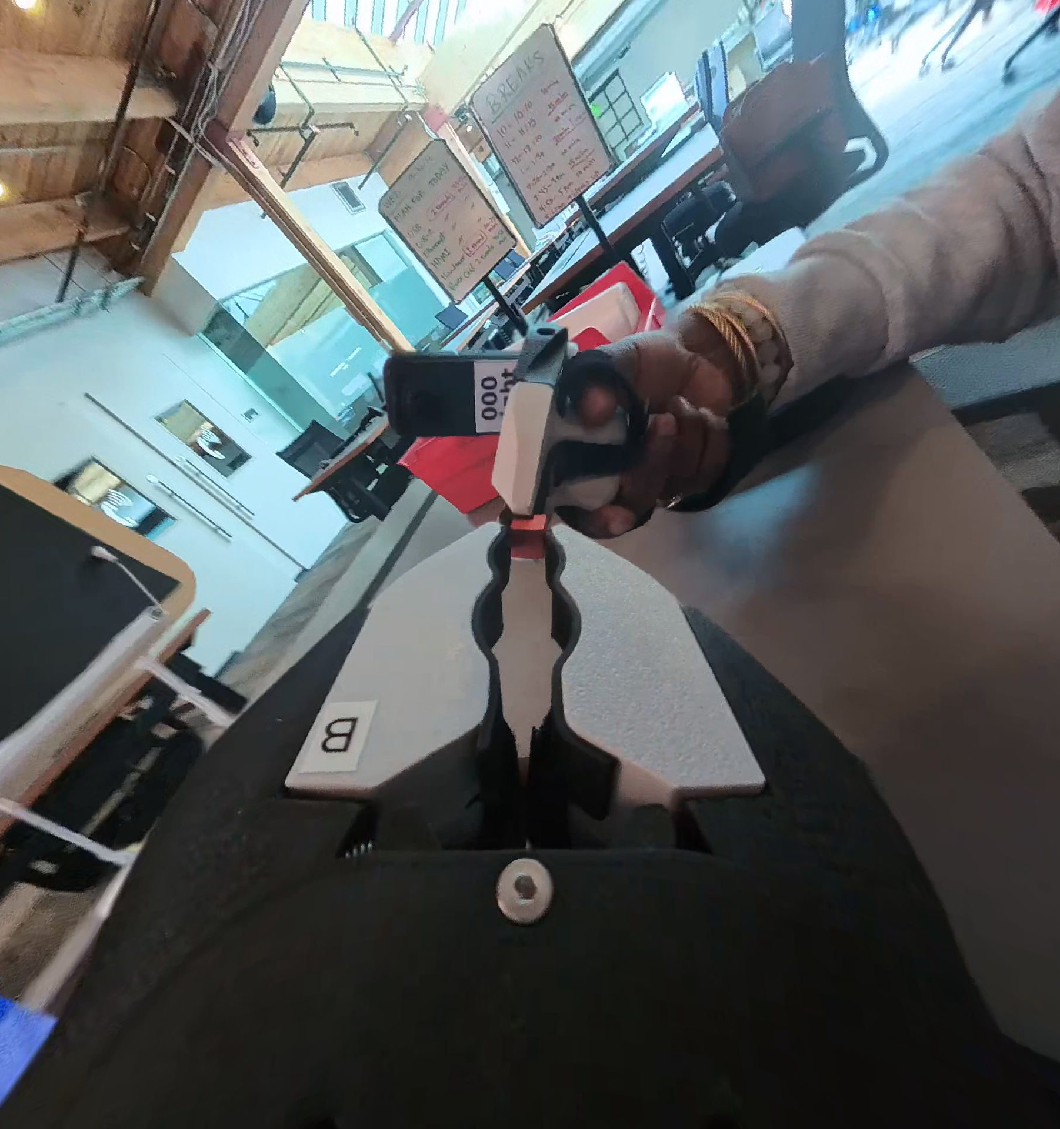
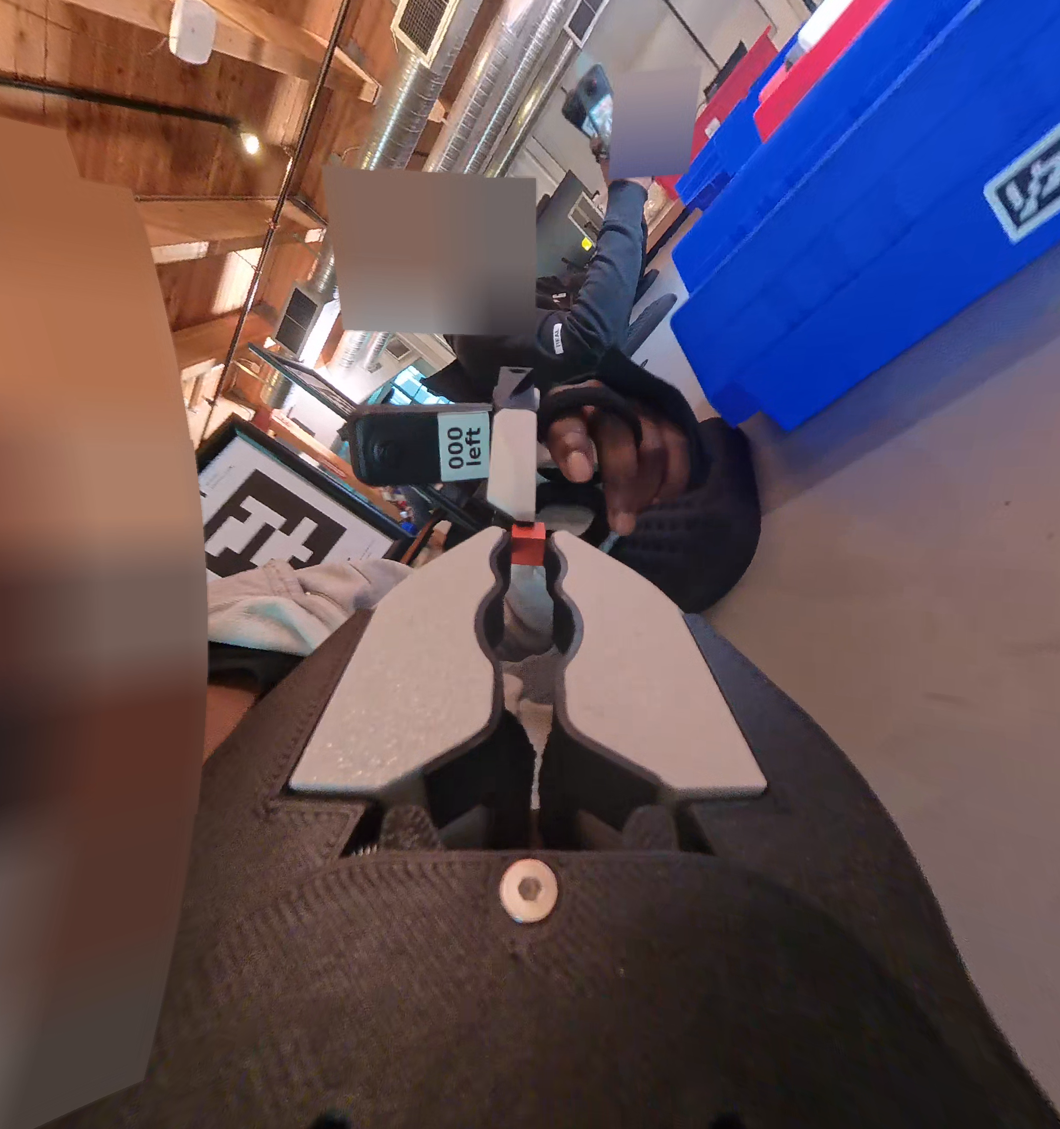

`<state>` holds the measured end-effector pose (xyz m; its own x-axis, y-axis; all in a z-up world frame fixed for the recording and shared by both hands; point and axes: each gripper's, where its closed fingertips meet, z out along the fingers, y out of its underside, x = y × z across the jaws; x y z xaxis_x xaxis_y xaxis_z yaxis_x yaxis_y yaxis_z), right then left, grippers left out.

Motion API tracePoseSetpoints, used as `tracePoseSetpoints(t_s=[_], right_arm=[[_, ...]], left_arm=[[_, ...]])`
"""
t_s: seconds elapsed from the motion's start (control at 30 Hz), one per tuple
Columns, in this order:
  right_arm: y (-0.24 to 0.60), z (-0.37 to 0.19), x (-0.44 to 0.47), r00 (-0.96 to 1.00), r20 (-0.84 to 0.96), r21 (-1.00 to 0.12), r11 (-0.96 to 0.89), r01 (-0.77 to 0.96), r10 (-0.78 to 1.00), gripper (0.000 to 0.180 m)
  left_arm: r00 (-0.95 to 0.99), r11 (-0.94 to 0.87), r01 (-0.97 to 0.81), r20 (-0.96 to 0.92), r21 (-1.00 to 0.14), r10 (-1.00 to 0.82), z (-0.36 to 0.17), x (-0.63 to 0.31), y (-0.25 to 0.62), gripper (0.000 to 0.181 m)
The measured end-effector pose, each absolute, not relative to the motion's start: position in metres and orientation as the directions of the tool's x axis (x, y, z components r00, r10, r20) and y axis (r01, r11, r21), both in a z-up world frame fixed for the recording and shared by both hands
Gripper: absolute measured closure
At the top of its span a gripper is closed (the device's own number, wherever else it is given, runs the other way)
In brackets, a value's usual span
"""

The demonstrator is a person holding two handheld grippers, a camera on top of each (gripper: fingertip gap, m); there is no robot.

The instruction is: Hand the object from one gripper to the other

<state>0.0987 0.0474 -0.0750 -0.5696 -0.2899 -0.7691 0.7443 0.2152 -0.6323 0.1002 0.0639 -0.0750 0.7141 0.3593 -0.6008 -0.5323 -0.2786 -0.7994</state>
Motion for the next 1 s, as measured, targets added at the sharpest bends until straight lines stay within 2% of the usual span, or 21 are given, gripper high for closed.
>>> tracePoseSetpoints(t_s=[0.03, 0.1, 0.13, 0.2, 0.23, 0.27, 0.33, 0.37, 0.43, 0.53, 0.6, 0.67, 0.73, 0.8, 0.87, 0.93, 1.0], right_arm=[[0.047, -0.073, 0.098, -0.604, -0.742, -0.664, 0.195, 0.722, -0.293, 0.168], [0.046, -0.069, 0.096, -0.742, -0.613, -0.786, 0.118, 0.606, -0.272, 0.160], [0.046, -0.067, 0.095, -0.836, -0.493, -0.869, 0.079, 0.489, -0.242, 0.154], [0.048, -0.063, 0.098, -0.982, -0.122, -0.993, 0.023, 0.120, -0.144, 0.152], [0.049, -0.062, 0.100, -0.990, 0.112, -0.993, 0.016, -0.114, -0.084, 0.153], [0.050, -0.062, 0.102, -0.938, 0.346, -0.938, 0.030, -0.346, -0.016, 0.154], [0.050, -0.065, 0.110, -0.722, 0.690, -0.724, 0.084, -0.685, 0.062, 0.156], [0.048, -0.069, 0.116, -0.629, 0.775, -0.632, 0.100, -0.769, 0.061, 0.156], [0.043, -0.075, 0.120, -0.548, 0.834, -0.552, 0.122, -0.825, 0.065, 0.157], [0.042, -0.081, 0.119, -0.535, 0.843, -0.537, 0.137, -0.833, 0.050, 0.159], [0.042, -0.080, 0.118, -0.534, 0.844, -0.535, 0.140, -0.833, 0.052, 0.169], [0.043, -0.080, 0.118, -0.539, 0.841, -0.540, 0.137, -0.830, 0.048, 0.169], [0.043, -0.077, 0.117, -0.588, 0.807, -0.589, 0.127, -0.798, 0.053, 0.170], [0.045, -0.069, 0.113, -0.699, 0.711, -0.703, 0.095, -0.705, 0.074, 0.169], [0.046, -0.064, 0.102, -0.871, 0.487, -0.873, 0.069, -0.483, 0.061, 0.169], [0.047, -0.063, 0.095, -0.995, 0.098, -0.994, 0.050, -0.099, -0.022, 0.170], [0.049, -0.066, 0.093, -0.931, -0.331, -0.943, 0.081, 0.322, -0.154, 0.170]], left_arm=[[0.751, -0.248, -0.490, -0.549, -0.836, 0.367, -0.074, 0.100, 0.063, 0.171], [0.851, -0.150, -0.339, -0.371, -0.929, 0.372, -0.069, 0.100, 0.059, 0.171], [0.905, -0.082, -0.229, -0.243, -0.970, 0.348, -0.067, 0.101, 0.058, 0.171], [0.967, 0.056, 0.029, 0.043, -0.998, 0.253, -0.062, 0.104, 0.054, 0.171], [0.968, 0.098, 0.153, 0.169, -0.983, 0.185, -0.062, 0.106, 0.053, 0.171], [0.952, 0.114, 0.270, 0.283, -0.956, 0.119, -0.063, 0.108, 0.053, 0.171], [0.912, 0.109, 0.405, 0.410, -0.908, 0.029, -0.067, 0.113, 0.056, 0.171], [0.901, 0.095, 0.430, 0.433, -0.898, 0.008, -0.069, 0.115, 0.057, 0.171], [0.895, 0.065, 0.445, 0.447, -0.893, 0.012, -0.074, 0.116, 0.059, 0.171], [0.897, 0.037, 0.442, 0.442, -0.896, -0.010, -0.076, 0.121, 0.061, 0.171], [0.895, 0.017, 0.447, 0.447, -0.894, -0.015, -0.078, 0.123, 0.062, 0.171], [0.895, 0.019, 0.446, 0.446, -0.895, -0.017, -0.078, 0.123, 0.063, 0.171], [0.919, 0.043, 0.393, 0.393, -0.918, -0.004, -0.074, 0.122, 0.063, 0.169], [0.963, 0.089, 0.258, 0.263, -0.962, 0.049, -0.065, 0.120, 0.063, 0.154], [0.979, 0.059, -0.004, 0.008, -0.998, 0.204, -0.063, 0.111, 0.061, 0.143], [0.882, -0.051, -0.329, -0.327, -0.943, 0.339, -0.060, 0.106, 0.059, 0.141], [0.725, -0.174, -0.538, -0.558, -0.825, 0.404, -0.058, 0.103, 0.059, 0.141]])
